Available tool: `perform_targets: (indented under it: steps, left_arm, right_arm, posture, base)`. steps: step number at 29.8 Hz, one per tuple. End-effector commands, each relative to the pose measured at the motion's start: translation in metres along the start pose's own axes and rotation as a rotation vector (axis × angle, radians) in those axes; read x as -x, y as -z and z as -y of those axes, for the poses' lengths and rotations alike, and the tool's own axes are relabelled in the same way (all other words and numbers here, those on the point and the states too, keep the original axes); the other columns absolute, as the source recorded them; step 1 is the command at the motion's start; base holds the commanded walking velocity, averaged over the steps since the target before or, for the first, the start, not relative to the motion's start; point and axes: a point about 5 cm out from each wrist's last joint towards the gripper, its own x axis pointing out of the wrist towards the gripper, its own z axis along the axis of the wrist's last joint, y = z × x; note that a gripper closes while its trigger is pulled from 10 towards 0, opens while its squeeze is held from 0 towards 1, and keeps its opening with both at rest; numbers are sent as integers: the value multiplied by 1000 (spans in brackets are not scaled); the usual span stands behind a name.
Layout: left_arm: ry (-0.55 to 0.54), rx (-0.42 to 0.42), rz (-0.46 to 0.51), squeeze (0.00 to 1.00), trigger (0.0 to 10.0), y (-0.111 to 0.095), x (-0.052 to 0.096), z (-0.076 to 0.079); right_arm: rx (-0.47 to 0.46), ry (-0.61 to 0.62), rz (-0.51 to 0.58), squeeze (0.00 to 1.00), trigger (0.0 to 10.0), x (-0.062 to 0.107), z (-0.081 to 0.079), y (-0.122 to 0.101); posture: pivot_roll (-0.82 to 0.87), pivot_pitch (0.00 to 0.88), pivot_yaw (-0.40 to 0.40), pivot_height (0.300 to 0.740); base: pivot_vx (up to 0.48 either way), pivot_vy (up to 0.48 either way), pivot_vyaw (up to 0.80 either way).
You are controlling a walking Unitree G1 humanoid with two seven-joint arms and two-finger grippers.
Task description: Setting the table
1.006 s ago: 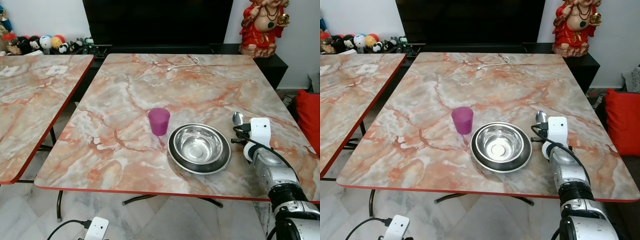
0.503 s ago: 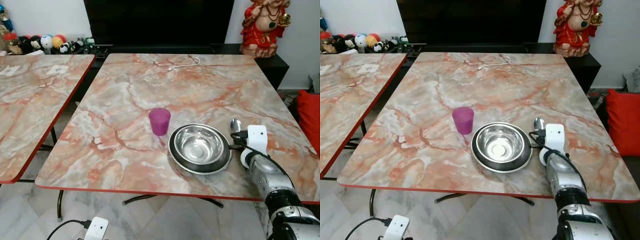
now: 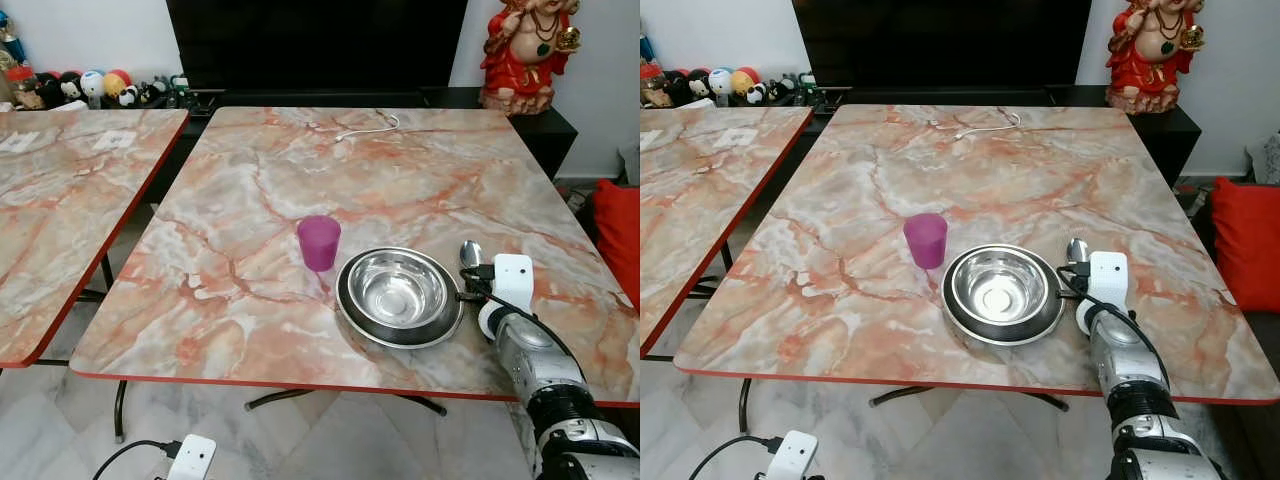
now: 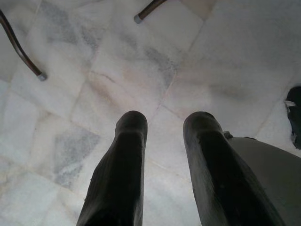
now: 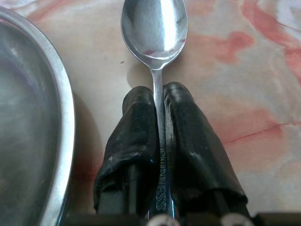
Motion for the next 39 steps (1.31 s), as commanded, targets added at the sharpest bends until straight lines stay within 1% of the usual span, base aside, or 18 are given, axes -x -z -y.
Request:
perform_targets:
  steps: [1,10,11,13,14,18,32,39]
  left_arm:
    - [10,-16,-31,0,10000,7,2,-1]
    - [13,-15,-30,0,10000,7,1,0]
    - [13,-16,-29,0,10000,7,1,0]
    - [13,-16,-29,0,10000,7,1,0]
    - [13,-16,-28,0,10000,6,1,0]
    - [11,-15,-28,0,10000,6,1,-1]
    - [9,-12,-30,0,10000,7,1,-1]
    - [8,-11,-30,0,10000,7,2,-2]
  right_arm:
    - [5,-2,3,0,10000,1,-2,-2]
    - [4,1,-17,0,10000,4,-2,5]
    - [2,1,-17,318,10000,4,-2,5]
    - [2,1,-17,318,10000,4,-2,5]
    - [1,2,-20,424,10000,4,-3,5]
    - [1,3,-26,408,10000,5,-3,4]
    - [0,-6,-26,408,10000,5,-4,3]
    - [0,-9,-27,431,10000,5,-5,3]
  posture:
    - [-6,0,38,740]
    - [-8,0,36,740]
    - [-8,0,36,740]
    - [-8,0,36,740]
    - [-9,2,38,740]
    - [-6,10,36,740]
    - [-4,22,36,740]
    - [-3,23,36,740]
  base:
    - [0,0,0]
    - [0,0,0]
    - [0,0,0]
    - [0,0,0]
    - [0,0,0]
    - [0,0,0]
    - [0,0,0]
    - [0,0,0]
